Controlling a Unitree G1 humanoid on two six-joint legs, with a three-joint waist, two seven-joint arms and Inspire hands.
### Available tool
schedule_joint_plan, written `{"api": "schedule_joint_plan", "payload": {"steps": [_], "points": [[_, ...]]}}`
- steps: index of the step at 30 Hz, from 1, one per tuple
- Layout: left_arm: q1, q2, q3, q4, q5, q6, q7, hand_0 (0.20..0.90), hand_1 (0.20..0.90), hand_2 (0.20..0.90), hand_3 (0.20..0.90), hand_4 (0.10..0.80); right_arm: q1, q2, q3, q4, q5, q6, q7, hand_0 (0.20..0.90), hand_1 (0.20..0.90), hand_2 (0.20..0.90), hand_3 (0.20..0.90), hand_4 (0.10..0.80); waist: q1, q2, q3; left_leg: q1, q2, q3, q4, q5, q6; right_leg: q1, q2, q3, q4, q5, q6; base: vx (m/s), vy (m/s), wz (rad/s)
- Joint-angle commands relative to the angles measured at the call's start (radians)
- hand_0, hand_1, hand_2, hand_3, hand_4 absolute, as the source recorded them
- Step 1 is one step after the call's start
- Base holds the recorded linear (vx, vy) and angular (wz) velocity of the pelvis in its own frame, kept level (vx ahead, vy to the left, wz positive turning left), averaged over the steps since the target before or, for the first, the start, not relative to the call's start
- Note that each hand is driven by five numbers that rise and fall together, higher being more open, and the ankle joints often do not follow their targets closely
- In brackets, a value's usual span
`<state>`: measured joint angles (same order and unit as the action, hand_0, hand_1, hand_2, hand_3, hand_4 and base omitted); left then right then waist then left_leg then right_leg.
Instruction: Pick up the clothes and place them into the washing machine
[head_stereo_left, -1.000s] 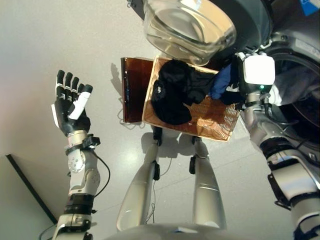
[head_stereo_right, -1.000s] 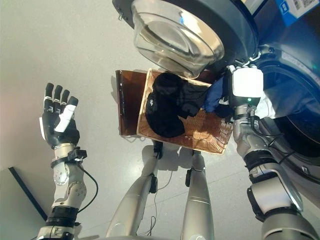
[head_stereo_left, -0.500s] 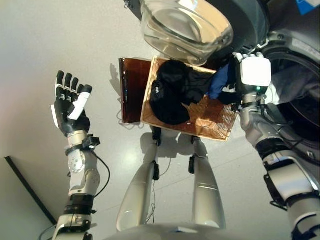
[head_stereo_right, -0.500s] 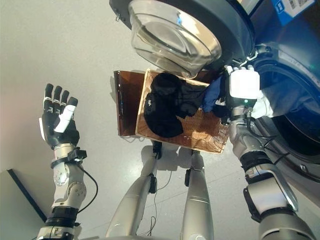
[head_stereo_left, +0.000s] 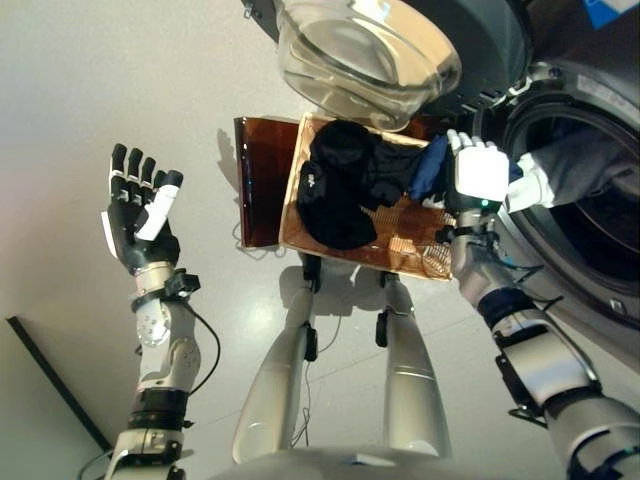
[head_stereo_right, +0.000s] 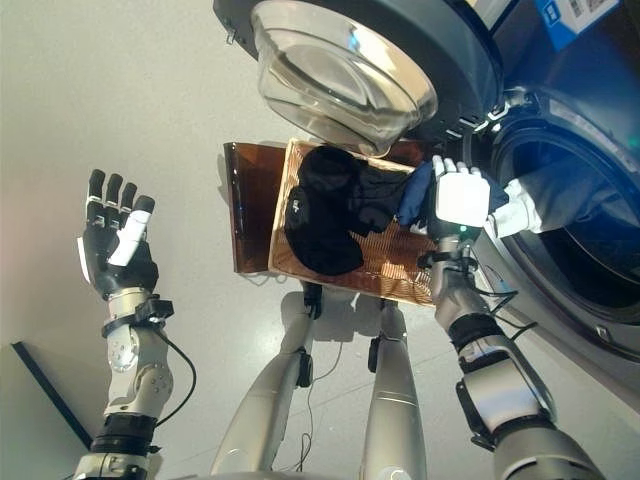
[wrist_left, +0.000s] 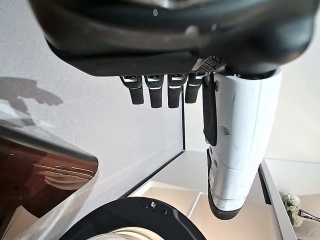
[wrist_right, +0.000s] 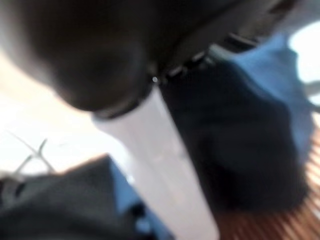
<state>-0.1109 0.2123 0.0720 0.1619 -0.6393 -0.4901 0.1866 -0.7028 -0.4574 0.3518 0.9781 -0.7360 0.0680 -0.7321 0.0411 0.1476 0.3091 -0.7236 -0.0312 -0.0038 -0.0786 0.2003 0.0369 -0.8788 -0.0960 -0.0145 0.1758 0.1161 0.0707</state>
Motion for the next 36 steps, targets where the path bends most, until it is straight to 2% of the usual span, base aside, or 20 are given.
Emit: {"api": "schedule_joint_plan", "payload": {"steps": [1, 12, 20, 21, 22, 24, 36], "points": [[0.036, 0.059, 0.053, -0.106, 0.016, -0.127, 0.023, 0.9, 0.9, 0.9, 0.9, 0.8, -0.005, -0.002, 0.035, 0.013, 0.018, 0.006, -0.059, 0.9, 0.9, 0.9, 0.9, 0.8, 0.025, -0.012, -0.045, 0.014, -0.013, 0.011, -0.009, -0.083, -0.094, 0.022, -0.023, -0.021, -0.123, 0.016, 0.025, 0.0, 0.0, 0.0], [0.031, 0.065, 0.043, -0.114, 0.02, -0.127, 0.042, 0.9, 0.9, 0.9, 0.9, 0.8, -0.008, 0.048, 0.06, 0.117, 0.022, 0.044, -0.063, 0.9, 0.9, 0.9, 0.9, 0.8, 0.027, -0.008, -0.028, 0.003, -0.014, 0.011, -0.009, -0.078, -0.096, 0.011, -0.025, -0.021, -0.123, 0.02, 0.026, 0.0, 0.0, 0.0], [0.033, 0.073, 0.044, -0.133, 0.018, -0.126, 0.045, 0.9, 0.9, 0.9, 0.9, 0.8, -0.044, 0.038, 0.053, 0.157, 0.026, 0.081, -0.069, 0.9, 0.9, 0.9, 0.9, 0.8, 0.033, -0.003, -0.012, -0.013, -0.016, 0.009, -0.009, -0.073, -0.098, -0.005, -0.027, -0.021, -0.121, 0.023, 0.027, 0.0, 0.0, 0.0], [0.034, 0.074, 0.047, -0.132, 0.017, -0.124, 0.047, 0.9, 0.9, 0.9, 0.9, 0.8, -0.048, 0.036, 0.053, 0.15, 0.025, 0.083, -0.068, 0.639, 0.639, 0.639, 0.639, 0.614, 0.032, -0.004, -0.01, -0.016, -0.016, 0.008, -0.009, -0.072, -0.098, -0.009, -0.026, -0.021, -0.12, 0.023, 0.027, 0.0, 0.0, 0.0], [0.035, 0.074, 0.049, -0.135, 0.02, -0.125, 0.047, 0.9, 0.9, 0.9, 0.9, 0.8, -0.048, 0.033, 0.052, 0.152, 0.021, 0.085, -0.068, 0.466, 0.466, 0.466, 0.466, 0.49, 0.033, -0.003, -0.007, -0.019, -0.017, 0.007, -0.009, -0.071, -0.099, -0.011, -0.026, -0.021, -0.119, 0.024, 0.027, 0.0, 0.0, 0.0], [0.034, 0.074, 0.047, -0.131, 0.021, -0.122, 0.048, 0.9, 0.9, 0.9, 0.9, 0.8, -0.058, 0.028, 0.052, 0.156, 0.026, 0.089, -0.068, 0.2, 0.2, 0.2, 0.2, 0.3, 0.032, -0.002, -0.002, -0.024, -0.018, 0.007, -0.009, -0.069, -0.1, -0.013, -0.027, -0.021, -0.12, 0.025, 0.027, -0.015, -0.005, 0.04], [0.037, 0.083, 0.045, -0.133, 0.027, -0.123, 0.048, 0.9, 0.9, 0.9, 0.9, 0.8, -0.059, 0.022, 0.051, 0.154, 0.018, 0.092, -0.073, 0.2, 0.2, 0.2, 0.2, 0.3, 0.031, -0.001, 0.001, -0.036, -0.021, 0.009, -0.009, -0.068, -0.099, -0.03, -0.029, -0.023, -0.115, 0.028, 0.029, -0.002, -0.001, 0.01]]}}
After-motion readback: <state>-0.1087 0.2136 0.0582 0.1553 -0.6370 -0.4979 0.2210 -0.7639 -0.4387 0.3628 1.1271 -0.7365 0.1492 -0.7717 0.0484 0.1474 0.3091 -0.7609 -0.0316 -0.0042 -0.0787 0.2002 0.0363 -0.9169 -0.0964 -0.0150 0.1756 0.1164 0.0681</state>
